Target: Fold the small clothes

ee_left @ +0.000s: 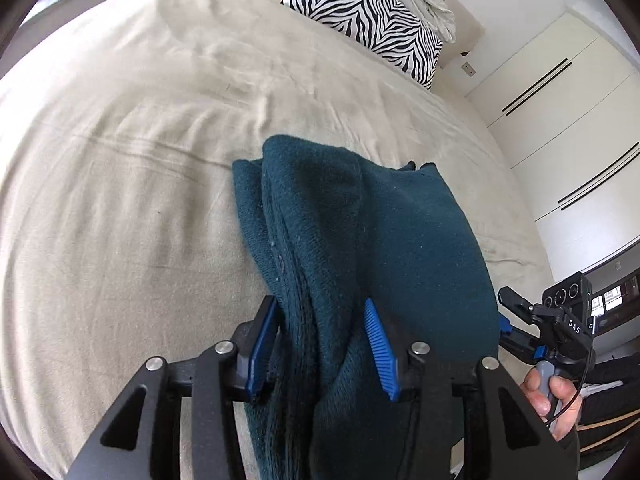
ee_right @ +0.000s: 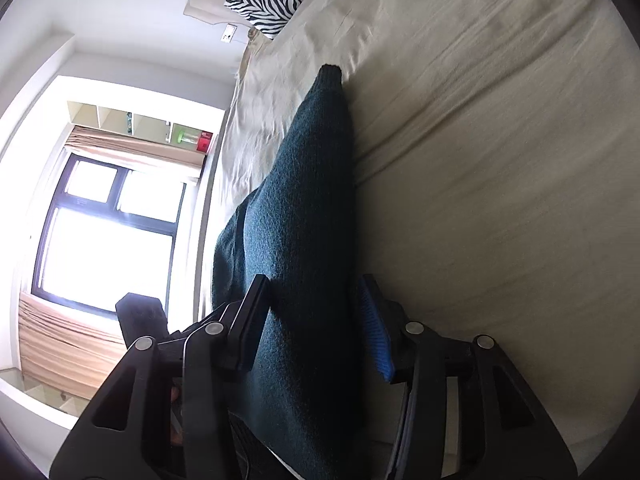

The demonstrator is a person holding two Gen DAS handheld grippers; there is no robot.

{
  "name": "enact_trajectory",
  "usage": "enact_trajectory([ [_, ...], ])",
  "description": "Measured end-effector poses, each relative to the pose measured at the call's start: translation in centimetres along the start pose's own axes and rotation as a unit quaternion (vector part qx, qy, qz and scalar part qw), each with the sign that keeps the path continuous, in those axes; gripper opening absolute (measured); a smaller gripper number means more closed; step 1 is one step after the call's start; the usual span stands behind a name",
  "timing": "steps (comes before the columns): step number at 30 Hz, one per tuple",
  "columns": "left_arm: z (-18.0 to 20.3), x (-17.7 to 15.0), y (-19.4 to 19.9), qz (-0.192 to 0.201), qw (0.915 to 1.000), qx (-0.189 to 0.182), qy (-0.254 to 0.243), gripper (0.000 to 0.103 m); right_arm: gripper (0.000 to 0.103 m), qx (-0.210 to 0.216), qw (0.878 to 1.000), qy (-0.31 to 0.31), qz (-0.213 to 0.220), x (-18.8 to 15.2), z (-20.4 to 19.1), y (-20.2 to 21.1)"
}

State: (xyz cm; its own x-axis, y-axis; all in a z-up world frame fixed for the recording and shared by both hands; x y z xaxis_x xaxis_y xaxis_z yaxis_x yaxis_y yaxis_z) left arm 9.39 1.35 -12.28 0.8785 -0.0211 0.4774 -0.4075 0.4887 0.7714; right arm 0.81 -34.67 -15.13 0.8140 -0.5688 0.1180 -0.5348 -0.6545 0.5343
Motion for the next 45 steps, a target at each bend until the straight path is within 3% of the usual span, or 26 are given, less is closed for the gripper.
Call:
enact_trajectory([
  [3,1.4,0.8,3.2,0.056,0.9964,0.041,-0.049,0.067,0.046,-0.042,0.997,0.018,0.054,-0.3,0.0,3.7],
  [5,2.7,1.7,5.5,0.099,0.9876,0.079,-0.092,0.083,0.047,-0.073,0.992,0.053,0.086,-0.6,-0.7,6.2],
  [7,4.3,2.0,8.4,0.152,0.9715,0.125,-0.132,0.101,0.049,-0.109,0.982,0.105,0.117,-0.8,-2.8,7.2],
  [10,6.3,2.1,13.1,0.236,0.9334,0.206,-0.174,0.103,0.053,-0.157,0.953,0.193,0.176,-2.3,-7.0,9.4],
  [12,8.0,3.2,14.7,0.273,0.9113,0.243,-0.191,0.103,0.068,-0.181,0.926,0.245,0.225,-2.3,-10.7,10.7],
  [13,8.6,3.2,15.7,0.288,0.9032,0.249,-0.197,0.103,0.083,-0.179,0.914,0.265,0.248,-2.9,-12.2,11.5],
  [14,9.1,3.2,16.8,0.300,0.8975,0.253,-0.202,0.103,0.093,-0.168,0.905,0.282,0.270,-3.5,-14.2,12.8],
  [15,9.5,3.1,17.5,0.308,0.8942,0.252,-0.204,0.103,0.096,-0.153,0.895,0.298,0.295,-4.0,-15.8,13.5],
  [17,9.9,3.0,19.0,0.319,0.8948,0.244,-0.195,0.103,0.103,-0.140,0.870,0.318,0.349,-4.9,-18.7,16.0],
  [19,9.4,2.5,20.5,0.321,0.8965,0.257,-0.165,0.103,0.103,-0.143,0.854,0.329,0.375,-4.8,-21.9,17.6],
  [23,8.5,2.1,20.6,0.300,0.9059,0.262,-0.143,0.103,0.103,-0.136,0.846,0.334,0.392,-6.1,-25.2,20.8],
  [25,7.6,1.4,19.7,0.279,0.9115,0.273,-0.129,0.103,0.103,-0.147,0.849,0.331,0.385,-6.4,-25.5,20.6],
  [27,6.7,0.8,18.3,0.250,0.9202,0.275,-0.121,0.103,0.103,-0.179,0.859,0.328,0.350,-6.9,-24.6,19.4],
  [30,5.7,-0.5,15.8,0.216,0.9269,0.283,-0.119,0.103,0.103,-0.234,0.876,0.302,0.294,-7.3,-20.8,16.3],
  [34,4.9,-1.6,13.6,0.186,0.9297,0.294,-0.122,0.103,0.103,-0.254,0.899,0.267,0.237,-7.8,-15.1,11.8],
  [38,4.3,-2.7,11.3,0.153,0.9413,0.279,-0.113,0.103,0.103,-0.286,0.895,0.269,0.213,-8.7,-12.1,9.5],
  [45,4.0,-3.8,9.8,0.135,0.9444,0.276,-0.118,0.103,0.103,-0.294,0.894,0.274,0.198,-9.6,-11.4,8.1],
])
Point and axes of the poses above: each gripper's, at about its wrist camera, not at the fingertips, and y roughly against the way its jaws point, z to its right, x to its top, the point moved 9 cm from there along -y, roughly the way its jaws point, and after that the axes turned 6 degrees about -y, right-handed, at the moved point
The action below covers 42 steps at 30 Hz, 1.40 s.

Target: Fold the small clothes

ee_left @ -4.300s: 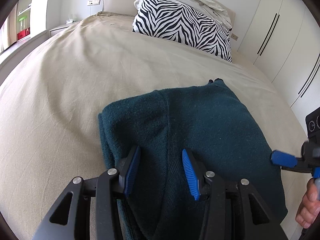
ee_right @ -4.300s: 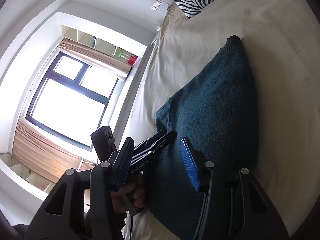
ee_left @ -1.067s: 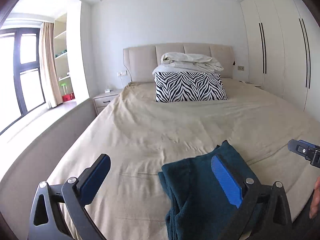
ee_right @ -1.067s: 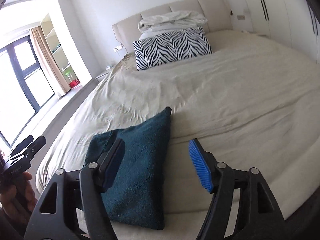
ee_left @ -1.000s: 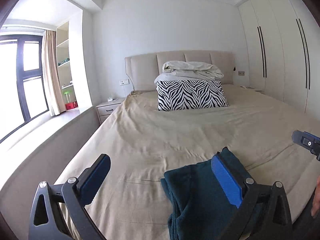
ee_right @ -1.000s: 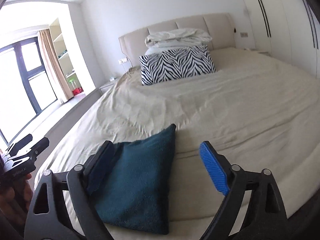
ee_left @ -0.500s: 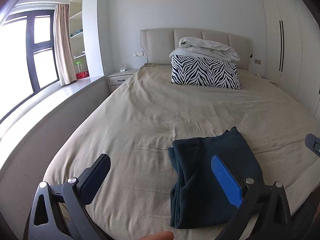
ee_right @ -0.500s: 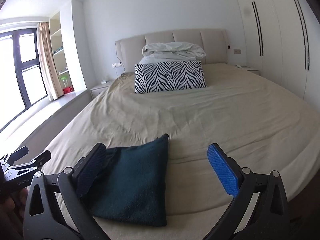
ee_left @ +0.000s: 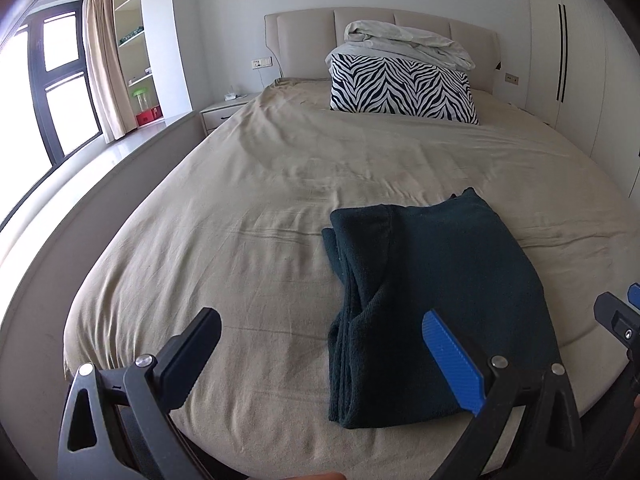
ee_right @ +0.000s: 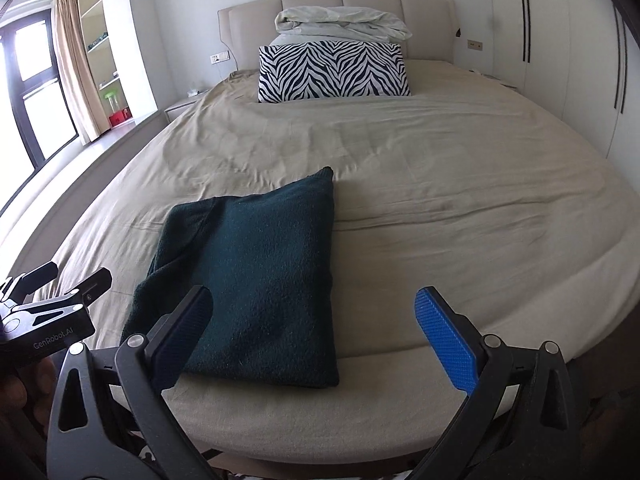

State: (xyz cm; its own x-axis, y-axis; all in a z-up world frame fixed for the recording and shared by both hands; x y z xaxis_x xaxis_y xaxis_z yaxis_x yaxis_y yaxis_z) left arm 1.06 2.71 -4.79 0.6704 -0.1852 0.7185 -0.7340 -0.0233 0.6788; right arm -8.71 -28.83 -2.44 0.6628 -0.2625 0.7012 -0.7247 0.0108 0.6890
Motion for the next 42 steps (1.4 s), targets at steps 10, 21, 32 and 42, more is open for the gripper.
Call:
enact_trajectory([
  [10,-0.1,-0.7,-0.7,-0.015,0.9996,-0.020,0.013,0.103,0.103,0.004,1.000,0.004,-0.013,-0.2,-0.3,-0.3],
  [21,0.9,-1.4,-1.1,-0.023,0.9988,-0.040,0.016,0.103,0.103,0.004,1.000,0.000,-0.022,-0.5,-0.2,-0.7],
  [32,0.6,-1.9,-1.5,-0.031,0.9982,-0.042,0.027,0.103,0.103,0.001,0.999,0.000,-0.032,-1.0,-0.1,-1.4],
  [42,0.5,-2.0,-1.6,-0.034,0.9978,-0.045,0.033,0.103,0.103,0.000,0.999,0.000,-0.034,-1.1,-0.2,-1.7],
])
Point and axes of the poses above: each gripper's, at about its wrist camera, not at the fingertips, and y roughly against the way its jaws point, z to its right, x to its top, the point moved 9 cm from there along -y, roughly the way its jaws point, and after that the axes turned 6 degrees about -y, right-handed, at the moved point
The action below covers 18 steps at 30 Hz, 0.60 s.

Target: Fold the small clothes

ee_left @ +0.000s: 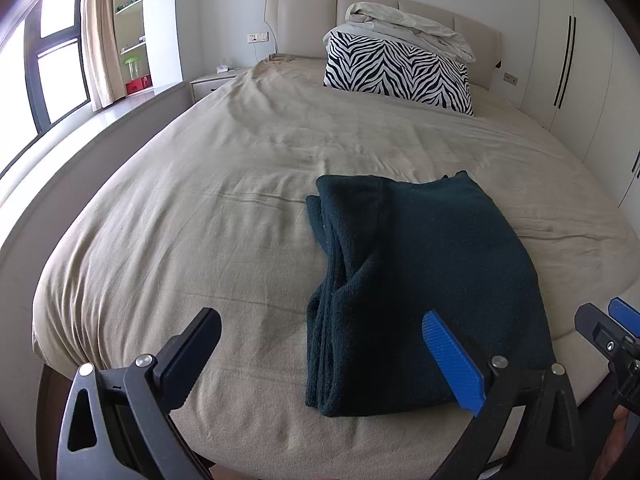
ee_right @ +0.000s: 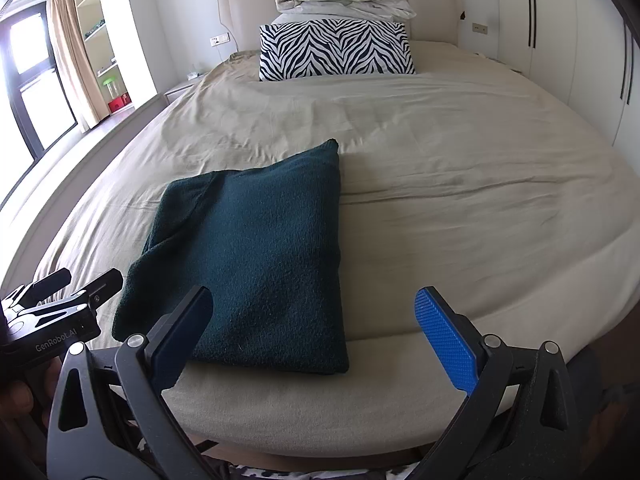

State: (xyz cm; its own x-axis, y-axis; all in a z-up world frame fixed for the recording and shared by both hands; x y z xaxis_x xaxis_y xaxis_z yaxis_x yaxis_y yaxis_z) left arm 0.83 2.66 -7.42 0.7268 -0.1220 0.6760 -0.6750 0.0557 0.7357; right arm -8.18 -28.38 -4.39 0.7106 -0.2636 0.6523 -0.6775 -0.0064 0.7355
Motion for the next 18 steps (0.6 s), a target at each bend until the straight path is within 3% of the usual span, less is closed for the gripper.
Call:
enact_trajectory([
  [18,-0.01,-0.45,-0.30,-0.004,1.0000,-0.002,0.005,0.103,0.103,-0.001,1.000,0.001,-0.002,-0.43,-0.07,-0.24],
])
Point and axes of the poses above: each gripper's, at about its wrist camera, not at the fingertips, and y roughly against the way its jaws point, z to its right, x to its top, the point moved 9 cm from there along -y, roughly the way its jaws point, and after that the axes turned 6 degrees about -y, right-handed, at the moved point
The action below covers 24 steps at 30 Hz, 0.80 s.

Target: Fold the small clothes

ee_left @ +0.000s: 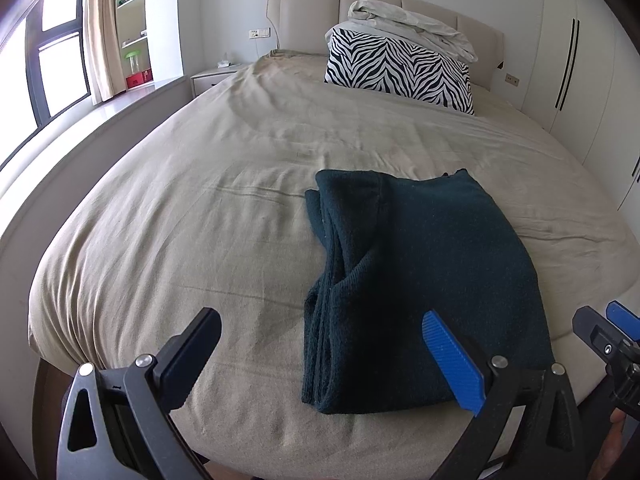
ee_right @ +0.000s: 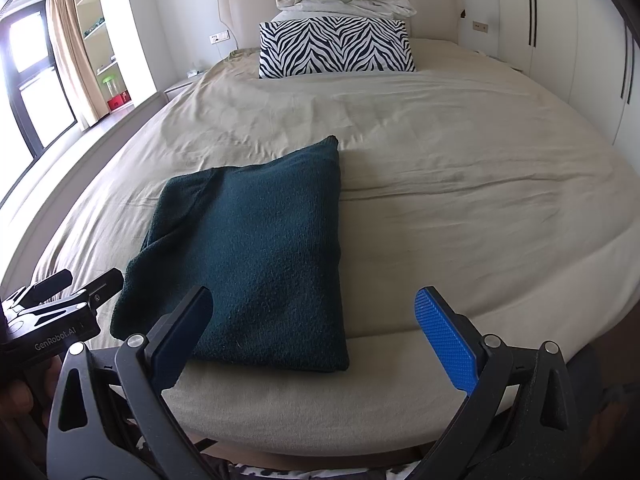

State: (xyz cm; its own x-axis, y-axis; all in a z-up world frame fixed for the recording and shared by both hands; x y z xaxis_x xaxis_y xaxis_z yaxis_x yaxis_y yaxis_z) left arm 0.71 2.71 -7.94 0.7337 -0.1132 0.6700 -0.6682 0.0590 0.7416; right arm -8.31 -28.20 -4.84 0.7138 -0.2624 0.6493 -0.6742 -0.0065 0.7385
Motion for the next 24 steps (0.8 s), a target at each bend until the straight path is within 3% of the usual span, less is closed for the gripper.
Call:
enact_trajectory([
  [24,0.09,-0.29,0.06,-0.002,1.0000,0.000,0.007,0.103,0.103,0.000,1.000,0.001,-0.004,-0.36,0.29,-0.16],
])
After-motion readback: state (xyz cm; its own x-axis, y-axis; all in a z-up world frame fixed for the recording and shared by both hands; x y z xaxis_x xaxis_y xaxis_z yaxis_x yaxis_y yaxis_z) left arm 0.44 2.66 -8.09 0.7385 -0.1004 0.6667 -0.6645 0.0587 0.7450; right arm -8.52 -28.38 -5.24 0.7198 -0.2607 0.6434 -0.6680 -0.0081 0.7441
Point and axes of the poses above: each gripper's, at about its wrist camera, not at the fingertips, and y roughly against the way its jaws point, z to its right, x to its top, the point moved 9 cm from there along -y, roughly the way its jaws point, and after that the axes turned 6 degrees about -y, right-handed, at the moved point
